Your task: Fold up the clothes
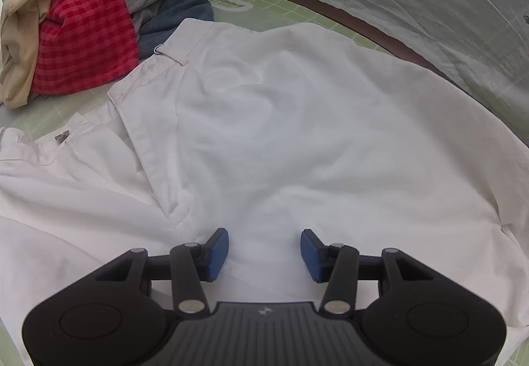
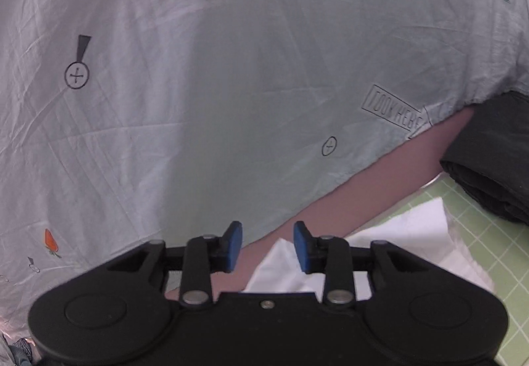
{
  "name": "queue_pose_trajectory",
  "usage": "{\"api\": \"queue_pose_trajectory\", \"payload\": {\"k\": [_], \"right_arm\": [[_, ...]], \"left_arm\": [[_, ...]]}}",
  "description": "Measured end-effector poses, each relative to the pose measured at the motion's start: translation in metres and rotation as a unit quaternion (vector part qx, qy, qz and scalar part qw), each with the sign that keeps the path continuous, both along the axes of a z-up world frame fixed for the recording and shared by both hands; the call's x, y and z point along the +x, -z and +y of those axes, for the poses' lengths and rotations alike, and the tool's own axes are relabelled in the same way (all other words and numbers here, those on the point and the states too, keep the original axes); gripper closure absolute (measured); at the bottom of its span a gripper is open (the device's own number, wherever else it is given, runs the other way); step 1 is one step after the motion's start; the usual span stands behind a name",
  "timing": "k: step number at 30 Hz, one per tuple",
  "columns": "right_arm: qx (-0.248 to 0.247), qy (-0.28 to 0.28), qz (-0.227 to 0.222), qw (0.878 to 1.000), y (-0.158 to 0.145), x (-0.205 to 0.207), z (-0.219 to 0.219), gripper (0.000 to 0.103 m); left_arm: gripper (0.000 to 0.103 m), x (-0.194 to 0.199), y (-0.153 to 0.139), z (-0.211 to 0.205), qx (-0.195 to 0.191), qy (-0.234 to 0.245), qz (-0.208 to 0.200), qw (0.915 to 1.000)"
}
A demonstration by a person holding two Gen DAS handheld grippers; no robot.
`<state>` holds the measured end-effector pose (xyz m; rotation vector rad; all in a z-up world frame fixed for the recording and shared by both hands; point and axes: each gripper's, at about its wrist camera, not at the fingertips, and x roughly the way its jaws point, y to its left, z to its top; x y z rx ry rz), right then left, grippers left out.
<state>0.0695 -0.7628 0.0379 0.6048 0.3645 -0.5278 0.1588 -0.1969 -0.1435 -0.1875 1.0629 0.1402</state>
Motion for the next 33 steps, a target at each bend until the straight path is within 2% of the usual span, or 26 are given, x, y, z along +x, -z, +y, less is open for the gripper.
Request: {"api": "queue_pose_trajectory", "payload": {"k": [3,5,7,11,14,16,19,23,25,26,29,31,33], "right_arm": [[-0.005,0.013,-0.011,1.0,0.0,-0.029,0.012,0.05],[0.001,0.051,0.009,0.999,0.015,-0.059,0.019,0.048],[0.027,0.086,0.035,0.995,0.034,-0.083,0.018,0.048],[0.137,0.147,0.08,0.976,0.092,-0.119,0.007,0.046],[0.233,0.175,0.064,0.954,0.132,-0.131,-0.001,0.046],[0.262,0.201,0.051,0.943,0.148,-0.135,-0.003,0.046],[0.239,0.232,0.049,0.942,0.154,-0.134,-0.008,0.046],[0.233,0.235,0.043,0.943,0.157,-0.126,-0.027,0.049],[0.222,0.226,0.053,0.947,0.156,-0.119,-0.035,0.059],[0.218,0.218,0.055,0.95,0.156,-0.115,-0.039,0.074],[0.198,0.208,0.067,0.956,0.145,-0.112,-0.05,0.099],[0.167,0.205,0.07,0.962,0.127,-0.113,-0.055,0.1],[0.102,0.192,0.065,0.974,0.089,-0.113,-0.058,0.1]], "left_arm": [[0.052,0.0,0.0,-0.003,0.007,0.001,0.001,1.0],[0.05,0.0,0.001,-0.006,0.015,0.006,0.002,0.9999],[0.049,0.001,0.001,-0.009,0.022,0.009,0.003,0.9997],[0.047,0.003,0.002,-0.012,0.032,0.012,0.005,0.9994],[0.046,0.003,0.001,-0.012,0.031,0.013,0.007,0.9994],[0.046,0.003,0.001,-0.011,0.027,0.012,0.008,0.9995],[0.046,0.004,0.001,-0.01,0.027,0.013,0.009,0.9995],[0.046,0.005,0.001,-0.01,0.031,0.014,0.011,0.9994],[0.046,0.005,0.001,-0.01,0.032,0.013,0.012,0.9993],[0.046,0.005,0.001,-0.01,0.032,0.013,0.012,0.9993],[0.046,0.004,0.001,-0.009,0.029,0.013,0.012,0.9994],[0.045,0.004,0.001,-0.009,0.029,0.015,0.011,0.9994],[0.045,0.004,0.001,-0.009,0.029,0.016,0.011,0.9994]]}}
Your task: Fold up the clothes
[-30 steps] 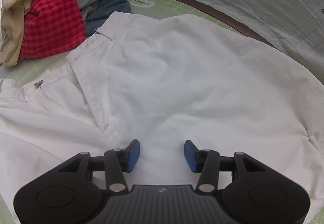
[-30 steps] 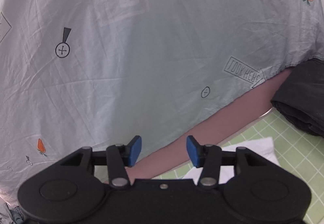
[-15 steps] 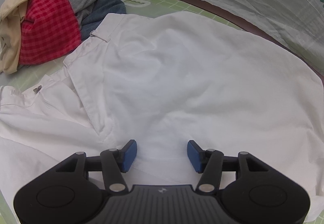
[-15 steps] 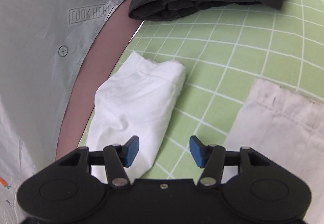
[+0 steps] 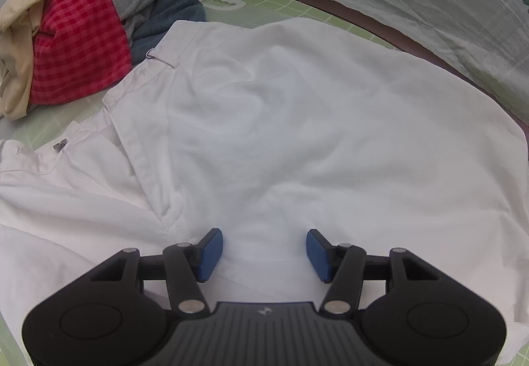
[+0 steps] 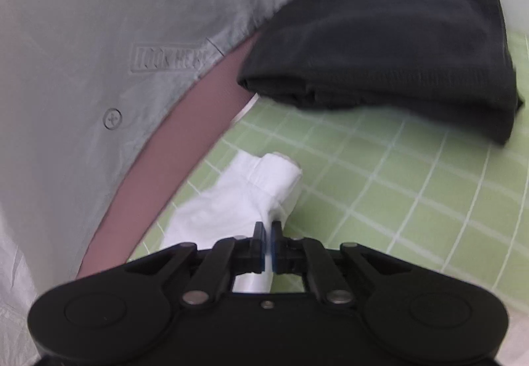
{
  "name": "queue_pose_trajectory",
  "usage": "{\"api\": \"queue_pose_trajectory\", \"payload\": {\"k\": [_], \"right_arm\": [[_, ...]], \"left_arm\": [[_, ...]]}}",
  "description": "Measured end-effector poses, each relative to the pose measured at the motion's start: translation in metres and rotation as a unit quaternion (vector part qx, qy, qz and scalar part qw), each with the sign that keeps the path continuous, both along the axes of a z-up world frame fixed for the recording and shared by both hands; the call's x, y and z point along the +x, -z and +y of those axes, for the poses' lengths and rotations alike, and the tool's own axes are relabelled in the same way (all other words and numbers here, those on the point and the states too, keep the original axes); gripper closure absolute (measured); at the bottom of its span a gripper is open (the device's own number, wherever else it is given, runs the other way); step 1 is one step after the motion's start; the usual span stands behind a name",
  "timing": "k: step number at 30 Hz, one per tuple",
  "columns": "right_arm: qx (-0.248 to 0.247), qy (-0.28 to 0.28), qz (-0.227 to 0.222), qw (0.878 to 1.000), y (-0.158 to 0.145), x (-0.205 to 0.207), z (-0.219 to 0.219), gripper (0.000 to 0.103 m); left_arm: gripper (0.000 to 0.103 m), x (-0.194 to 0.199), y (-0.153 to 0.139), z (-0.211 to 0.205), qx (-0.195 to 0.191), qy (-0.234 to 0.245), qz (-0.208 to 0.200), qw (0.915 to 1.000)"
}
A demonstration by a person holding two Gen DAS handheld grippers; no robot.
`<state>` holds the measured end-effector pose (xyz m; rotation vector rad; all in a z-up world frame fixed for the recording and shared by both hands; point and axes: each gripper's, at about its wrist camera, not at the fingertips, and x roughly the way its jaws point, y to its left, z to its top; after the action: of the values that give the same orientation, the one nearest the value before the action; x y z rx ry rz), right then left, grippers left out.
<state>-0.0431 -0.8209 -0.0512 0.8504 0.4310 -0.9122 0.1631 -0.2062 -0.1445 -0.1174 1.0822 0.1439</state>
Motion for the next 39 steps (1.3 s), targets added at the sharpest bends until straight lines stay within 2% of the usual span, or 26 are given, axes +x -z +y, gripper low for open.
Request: {"api": "queue_pose_trajectory", "payload": {"k": [4,6,7,8,9,12,15,18,21,24,26,28,29,31,32,33,39], "right_arm": [[-0.106,-0.05,0.001,0.993,-0.073,0.018,0.002,0.1],[-0.124,-0.072,0.015,0.99,-0.084,0.036,0.001,0.096],[-0.125,-0.083,0.025,0.988,-0.083,0.044,-0.001,0.088],[-0.123,-0.095,0.037,0.987,-0.078,0.051,-0.004,0.063],[-0.122,-0.103,0.042,0.986,-0.071,0.054,-0.006,0.052],[-0.092,-0.091,0.019,0.991,-0.049,0.034,-0.007,0.059],[-0.044,-0.03,0.011,0.999,-0.022,0.003,-0.003,0.057],[-0.016,0.0,0.052,0.999,0.007,-0.017,0.002,0.057],[0.008,-0.002,0.101,0.995,0.036,-0.023,0.007,0.057],[0.024,0.002,0.122,0.992,0.058,-0.024,0.008,0.056],[0.01,0.0,0.13,0.991,0.063,-0.021,0.011,0.052],[-0.008,-0.013,0.159,0.987,0.067,-0.01,0.011,0.051],[-0.017,-0.021,0.168,0.985,0.068,-0.005,0.01,0.053],[-0.032,-0.041,0.186,0.981,0.067,0.002,0.01,0.073],[-0.041,-0.052,0.196,0.978,0.066,0.006,0.01,0.096],[-0.053,-0.058,0.204,0.976,0.063,0.005,0.013,0.101],[-0.142,-0.053,0.235,0.96,0.026,-0.034,0.042,0.102]], "left_arm": [[0.043,0.0,0.0,0.0,-0.001,0.003,-0.001,1.0],[0.042,0.0,0.0,0.0,-0.001,0.004,-0.001,1.0],[0.042,0.0,0.0,-0.001,-0.001,0.005,-0.001,1.0],[0.042,0.0,0.0,0.0,-0.003,0.005,-0.001,1.0],[0.041,0.0,0.0,0.0,-0.005,0.003,-0.001,1.0],[0.041,0.0,0.0,0.002,-0.009,0.001,-0.002,1.0],[0.041,-0.001,0.001,0.001,-0.007,0.001,-0.003,1.0],[0.041,0.0,0.002,-0.002,0.002,0.004,0.0,1.0],[0.041,0.0,0.002,-0.003,0.008,0.006,0.002,0.9999],[0.041,0.0,0.002,-0.002,0.007,0.007,0.003,0.9999],[0.041,0.0,0.002,-0.002,0.007,0.007,0.004,0.9999],[0.041,0.0,0.002,-0.002,0.007,0.006,0.005,0.9999],[0.041,0.0,0.002,-0.002,0.007,0.005,0.005,0.9999],[0.041,0.0,0.002,-0.003,0.008,0.003,0.005,1.0],[0.041,0.0,0.002,-0.003,0.008,0.002,0.005,1.0],[0.041,0.0,0.002,-0.003,0.008,0.001,0.005,1.0],[0.041,-0.001,0.001,-0.004,0.007,0.002,0.006,1.0]]}}
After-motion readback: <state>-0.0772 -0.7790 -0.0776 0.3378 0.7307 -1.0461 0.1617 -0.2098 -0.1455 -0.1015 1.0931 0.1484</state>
